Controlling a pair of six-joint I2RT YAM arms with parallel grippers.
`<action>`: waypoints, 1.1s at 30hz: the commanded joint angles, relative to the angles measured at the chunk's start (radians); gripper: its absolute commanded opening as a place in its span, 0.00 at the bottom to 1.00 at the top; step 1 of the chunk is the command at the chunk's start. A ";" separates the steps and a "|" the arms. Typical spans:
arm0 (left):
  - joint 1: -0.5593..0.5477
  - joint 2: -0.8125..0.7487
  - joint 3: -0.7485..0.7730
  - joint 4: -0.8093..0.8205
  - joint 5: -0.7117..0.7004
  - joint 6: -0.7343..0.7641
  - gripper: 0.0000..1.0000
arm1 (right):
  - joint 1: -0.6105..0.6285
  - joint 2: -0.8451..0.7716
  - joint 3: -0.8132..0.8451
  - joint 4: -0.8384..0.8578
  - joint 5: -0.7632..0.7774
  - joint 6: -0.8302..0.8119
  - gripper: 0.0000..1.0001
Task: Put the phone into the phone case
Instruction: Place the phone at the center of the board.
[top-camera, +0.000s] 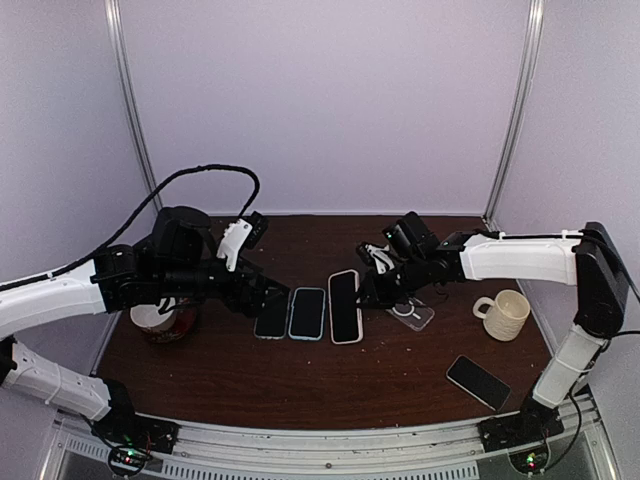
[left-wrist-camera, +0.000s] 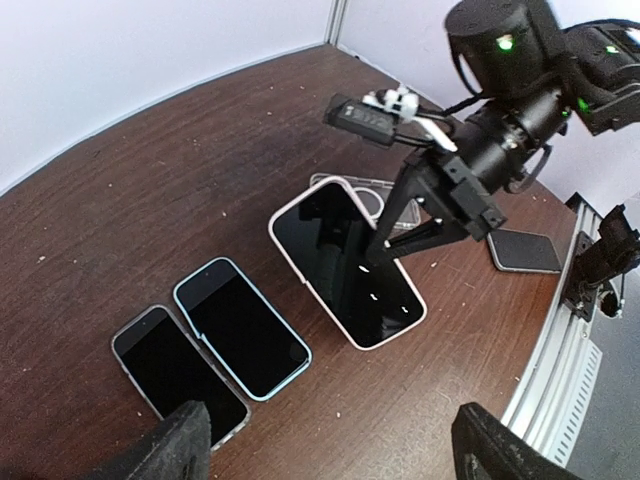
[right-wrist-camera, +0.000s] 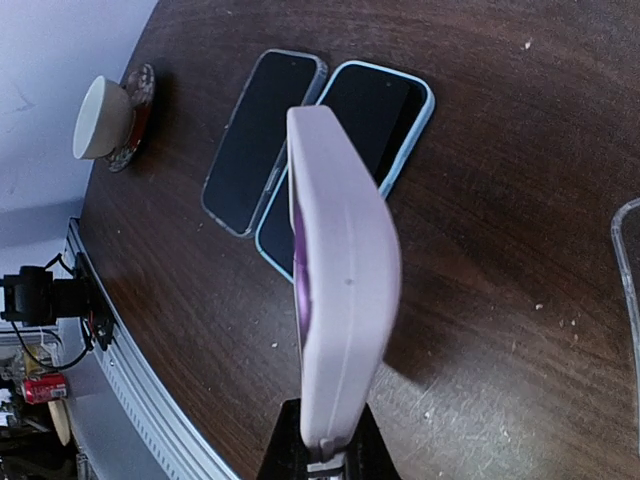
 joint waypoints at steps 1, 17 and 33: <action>0.007 -0.038 -0.005 -0.009 -0.062 0.002 0.87 | -0.059 0.110 0.111 0.036 -0.164 0.058 0.00; 0.010 -0.056 -0.019 0.000 -0.077 0.013 0.88 | -0.146 0.355 0.228 -0.075 -0.179 0.041 0.21; 0.019 -0.044 -0.016 0.001 -0.062 0.008 0.88 | -0.146 0.405 0.291 -0.147 -0.094 -0.015 0.31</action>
